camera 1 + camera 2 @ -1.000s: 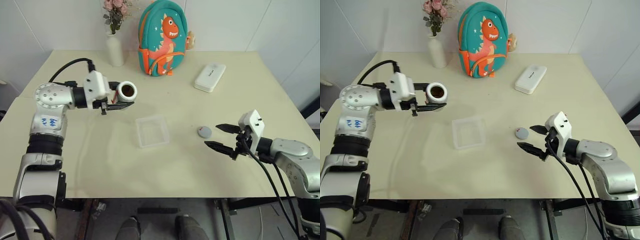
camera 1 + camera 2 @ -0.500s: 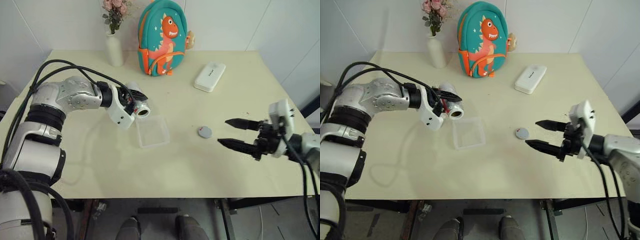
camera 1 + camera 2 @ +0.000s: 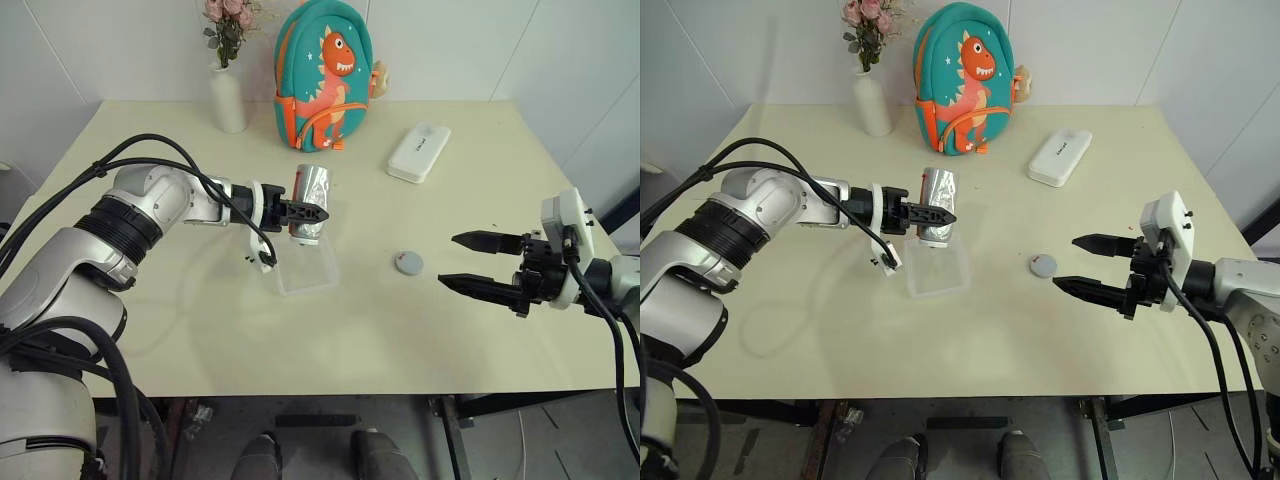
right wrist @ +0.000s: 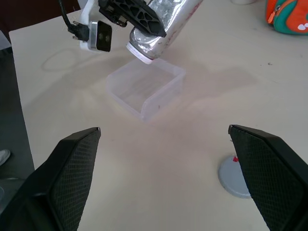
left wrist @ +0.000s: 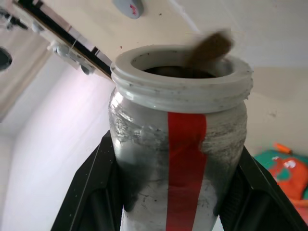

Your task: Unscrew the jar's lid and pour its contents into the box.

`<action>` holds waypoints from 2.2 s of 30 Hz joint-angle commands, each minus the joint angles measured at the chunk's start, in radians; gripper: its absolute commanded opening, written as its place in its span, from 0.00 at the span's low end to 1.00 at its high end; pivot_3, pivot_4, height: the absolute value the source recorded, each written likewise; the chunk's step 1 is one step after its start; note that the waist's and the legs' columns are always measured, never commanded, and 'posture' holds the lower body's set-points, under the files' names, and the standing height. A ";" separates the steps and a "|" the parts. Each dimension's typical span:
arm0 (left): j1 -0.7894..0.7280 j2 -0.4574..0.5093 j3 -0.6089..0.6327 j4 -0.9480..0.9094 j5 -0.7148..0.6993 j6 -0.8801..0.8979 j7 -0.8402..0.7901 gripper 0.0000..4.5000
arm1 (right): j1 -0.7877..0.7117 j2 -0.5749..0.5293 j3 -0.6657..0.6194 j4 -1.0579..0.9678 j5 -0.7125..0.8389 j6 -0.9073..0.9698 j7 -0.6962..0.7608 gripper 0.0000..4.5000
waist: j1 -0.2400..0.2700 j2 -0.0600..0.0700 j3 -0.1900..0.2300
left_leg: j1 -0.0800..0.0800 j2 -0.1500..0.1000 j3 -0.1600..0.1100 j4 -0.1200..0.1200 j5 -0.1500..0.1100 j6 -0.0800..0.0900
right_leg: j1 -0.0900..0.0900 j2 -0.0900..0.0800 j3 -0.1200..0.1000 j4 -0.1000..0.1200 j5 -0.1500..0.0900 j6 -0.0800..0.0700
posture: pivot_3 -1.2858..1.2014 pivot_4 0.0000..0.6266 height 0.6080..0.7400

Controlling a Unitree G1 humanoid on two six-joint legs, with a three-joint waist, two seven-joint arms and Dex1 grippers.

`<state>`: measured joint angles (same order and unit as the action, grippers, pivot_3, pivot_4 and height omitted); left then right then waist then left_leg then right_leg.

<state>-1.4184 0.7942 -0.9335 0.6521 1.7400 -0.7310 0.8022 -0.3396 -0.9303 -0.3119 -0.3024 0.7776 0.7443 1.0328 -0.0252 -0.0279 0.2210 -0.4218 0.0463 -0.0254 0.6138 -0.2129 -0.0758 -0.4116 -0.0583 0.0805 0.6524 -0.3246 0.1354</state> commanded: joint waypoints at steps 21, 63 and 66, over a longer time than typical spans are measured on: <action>0.167 -0.064 0.498 0.391 -1.171 -0.249 -0.814 0.44 | -0.123 0.057 0.042 0.082 0.027 -0.059 0.049 1.00 | -0.002 0.000 0.000 | 0.003 0.000 0.008 0.001 0.000 0.000 | -0.002 0.000 0.008 0.004 0.001 0.001 | 0.52 0.24 1.00; 0.754 -0.206 1.102 -0.133 -2.074 0.835 -1.638 1.00 | -0.328 0.121 0.212 0.278 -0.113 -0.139 0.211 1.00 | -0.008 0.000 -0.001 | 0.002 0.001 0.007 0.014 0.002 0.004 | 0.001 0.001 0.009 0.004 0.012 0.004 | 0.52 0.24 1.00; 0.785 -0.176 1.105 -0.188 -2.068 0.877 -1.634 1.00 | -0.330 0.122 0.210 0.283 -0.118 -0.141 0.213 1.00 | -0.008 0.000 -0.001 | 0.002 0.001 0.008 0.013 0.002 0.004 | 0.001 0.001 0.009 0.003 0.012 0.004 | 0.52 0.24 1.00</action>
<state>-0.6418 0.5928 0.1499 0.5184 -0.3250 0.1312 -0.8290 -0.6489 -0.8074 -0.0855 -0.0088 0.6562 0.6126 1.2444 -0.0335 -0.0280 0.2204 -0.4202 0.0472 -0.0179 0.6271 -0.2108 -0.0716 -0.4105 -0.0576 0.0895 0.6559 -0.3124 0.1389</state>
